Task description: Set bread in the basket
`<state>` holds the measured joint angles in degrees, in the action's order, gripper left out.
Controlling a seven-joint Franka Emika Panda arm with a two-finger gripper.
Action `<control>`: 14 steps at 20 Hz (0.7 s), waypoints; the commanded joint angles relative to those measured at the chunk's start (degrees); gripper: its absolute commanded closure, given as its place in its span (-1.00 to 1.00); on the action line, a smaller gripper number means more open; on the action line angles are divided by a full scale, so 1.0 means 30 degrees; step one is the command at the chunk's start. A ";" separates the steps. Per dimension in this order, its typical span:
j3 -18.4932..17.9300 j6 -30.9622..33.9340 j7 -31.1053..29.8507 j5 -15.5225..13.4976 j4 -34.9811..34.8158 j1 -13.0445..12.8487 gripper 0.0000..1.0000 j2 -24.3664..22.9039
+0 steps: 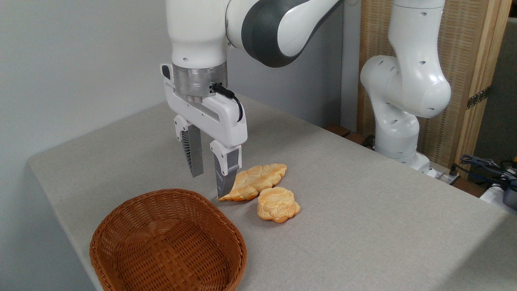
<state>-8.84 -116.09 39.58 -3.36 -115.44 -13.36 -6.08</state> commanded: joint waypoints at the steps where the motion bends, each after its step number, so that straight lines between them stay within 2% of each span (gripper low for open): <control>1: -0.0391 -0.0121 0.0340 0.0154 0.0595 -0.0057 -1.00 0.0150; 14: -0.0393 0.0406 0.0195 0.0154 0.1214 -0.0086 -1.00 0.0150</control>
<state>-9.49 -115.89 39.59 -3.36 -112.67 -13.33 -6.01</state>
